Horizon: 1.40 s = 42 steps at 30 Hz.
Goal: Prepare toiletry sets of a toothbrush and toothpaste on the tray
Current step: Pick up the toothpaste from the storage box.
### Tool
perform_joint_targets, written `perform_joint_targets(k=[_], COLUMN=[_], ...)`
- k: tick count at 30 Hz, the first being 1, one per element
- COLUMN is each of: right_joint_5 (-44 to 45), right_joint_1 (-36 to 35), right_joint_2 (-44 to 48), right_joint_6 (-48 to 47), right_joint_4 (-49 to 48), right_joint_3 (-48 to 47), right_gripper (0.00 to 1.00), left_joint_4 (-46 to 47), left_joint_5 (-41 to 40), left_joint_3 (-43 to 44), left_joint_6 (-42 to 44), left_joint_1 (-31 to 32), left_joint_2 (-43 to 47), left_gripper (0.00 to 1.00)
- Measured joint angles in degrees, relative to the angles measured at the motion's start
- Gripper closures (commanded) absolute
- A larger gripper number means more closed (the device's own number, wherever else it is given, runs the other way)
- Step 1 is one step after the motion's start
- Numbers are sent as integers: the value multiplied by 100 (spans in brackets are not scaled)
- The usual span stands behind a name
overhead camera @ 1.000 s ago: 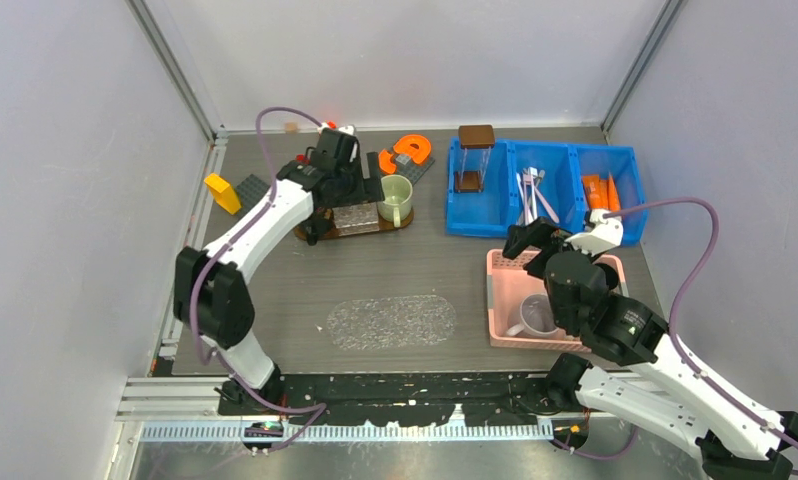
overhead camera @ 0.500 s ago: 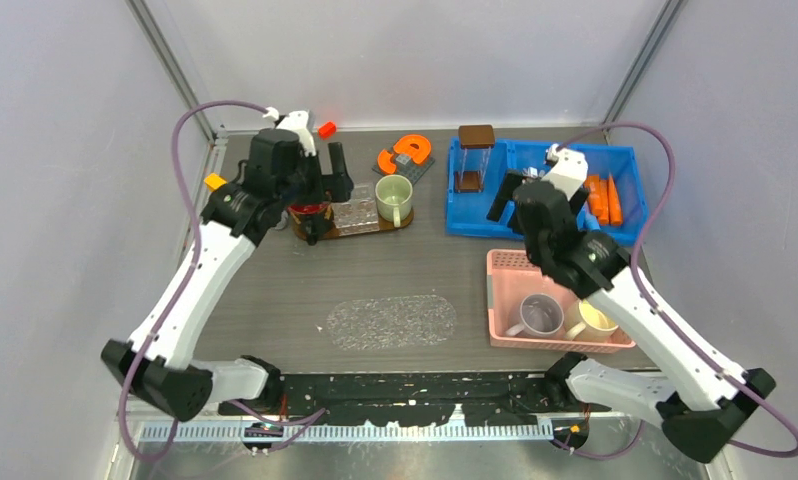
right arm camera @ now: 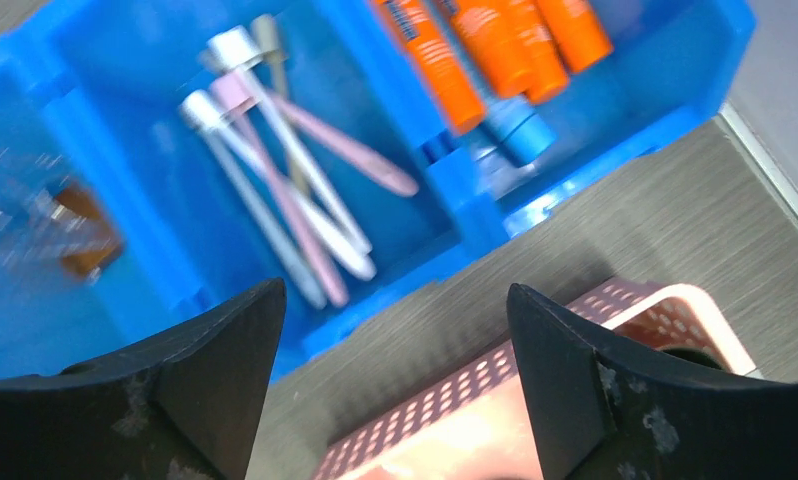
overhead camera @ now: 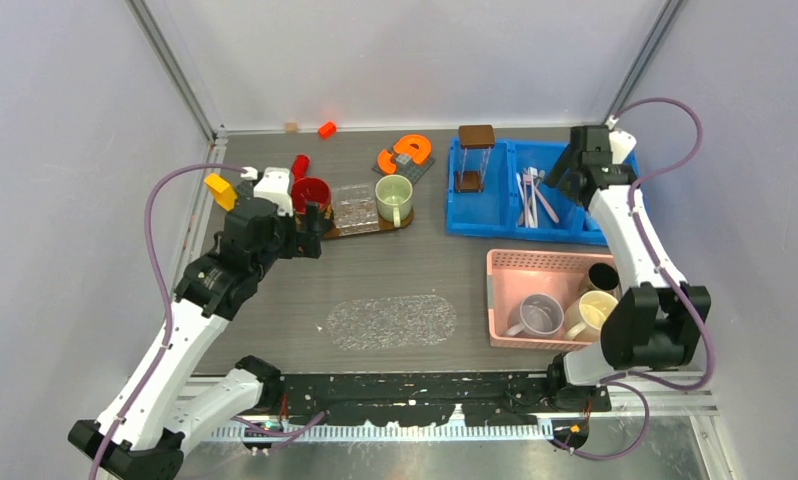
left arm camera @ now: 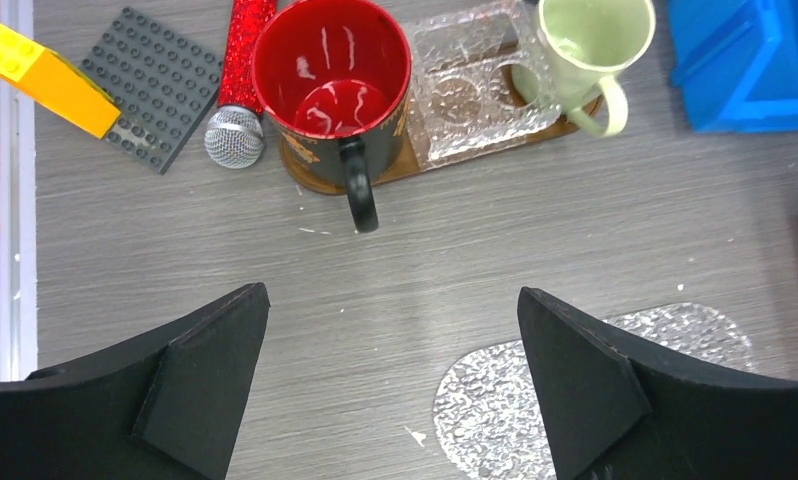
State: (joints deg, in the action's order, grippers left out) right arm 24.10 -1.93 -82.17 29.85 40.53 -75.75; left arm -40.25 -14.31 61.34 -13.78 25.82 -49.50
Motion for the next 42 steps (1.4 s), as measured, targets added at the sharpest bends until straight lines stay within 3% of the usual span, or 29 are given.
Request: perform_joint_targets(k=[4, 10, 15, 21, 33, 37, 42], right_joint_5=[-219, -660, -944, -1338, -2245, -2376, -2424], right_joint_1=[852, 1882, 2223, 2382, 2393, 2420, 2435], right_joint_2=[-634, -1449, -1978, -2647, -3071, -3077, -3123], right_joint_6=[7, 50, 24, -297, -715, -723, -793], right_joint_4=[-59, -372, -645, -1034, -1530, -1563, -1534], right_joint_3=[-251, -439, -463, -570, -761, -748, -732], right_gripper=[24, 32, 35, 38, 41, 50, 70], left_joint_4=[101, 164, 243, 385, 448, 466, 487], left_joint_5=[-289, -868, -1152, -1270, -1274, -1274, -1274], left_joint_3=[-302, -507, -568, -634, -667, -697, -728], left_joint_6=[136, 361, 487, 544, 555, 557, 573], left_joint_1=[197, 546, 691, 706, 706, 706, 706], left_joint_2=[4, 70, 179, 313, 289, 286, 286], left_gripper=[0, 0, 0, 0, 1, 1, 2])
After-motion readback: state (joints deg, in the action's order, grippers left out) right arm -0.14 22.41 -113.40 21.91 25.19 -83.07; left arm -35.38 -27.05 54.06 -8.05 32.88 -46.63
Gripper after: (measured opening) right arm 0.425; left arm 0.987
